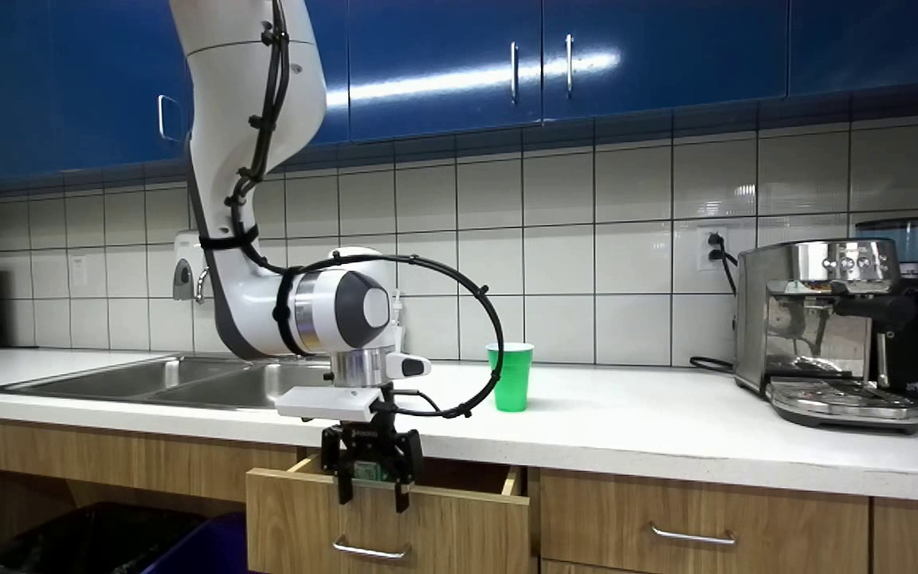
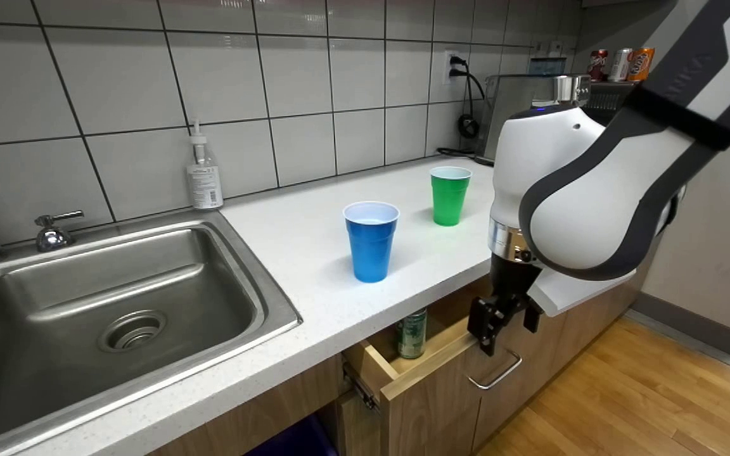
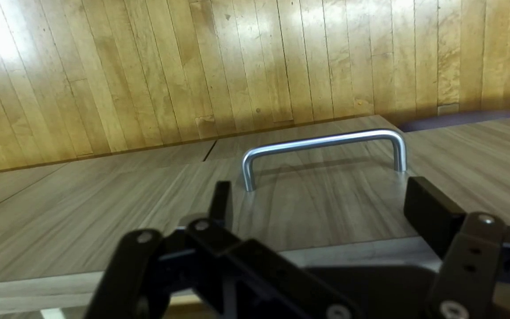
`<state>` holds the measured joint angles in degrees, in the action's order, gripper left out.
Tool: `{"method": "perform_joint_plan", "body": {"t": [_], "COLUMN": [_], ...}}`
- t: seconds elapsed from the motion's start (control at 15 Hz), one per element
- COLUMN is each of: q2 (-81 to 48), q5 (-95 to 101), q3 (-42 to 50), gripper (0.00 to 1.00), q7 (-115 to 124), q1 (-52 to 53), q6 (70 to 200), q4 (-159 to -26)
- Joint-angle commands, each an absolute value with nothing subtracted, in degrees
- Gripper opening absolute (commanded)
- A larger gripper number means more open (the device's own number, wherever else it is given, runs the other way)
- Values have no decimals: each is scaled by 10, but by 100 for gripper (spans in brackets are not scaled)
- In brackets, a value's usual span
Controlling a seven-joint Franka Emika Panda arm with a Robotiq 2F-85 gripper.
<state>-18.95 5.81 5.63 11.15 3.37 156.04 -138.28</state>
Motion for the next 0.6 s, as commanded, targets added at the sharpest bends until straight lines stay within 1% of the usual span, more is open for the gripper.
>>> {"method": "perform_joint_plan", "body": {"t": [0.0,0.53], "q2": [-204,-220], "q5": [62,63], "q3": [64,65], "gripper": [100,100], "q7": [120,114], "q1": [33,32], "q6": [1570,1570], "q4": [-1350,-1325]}}
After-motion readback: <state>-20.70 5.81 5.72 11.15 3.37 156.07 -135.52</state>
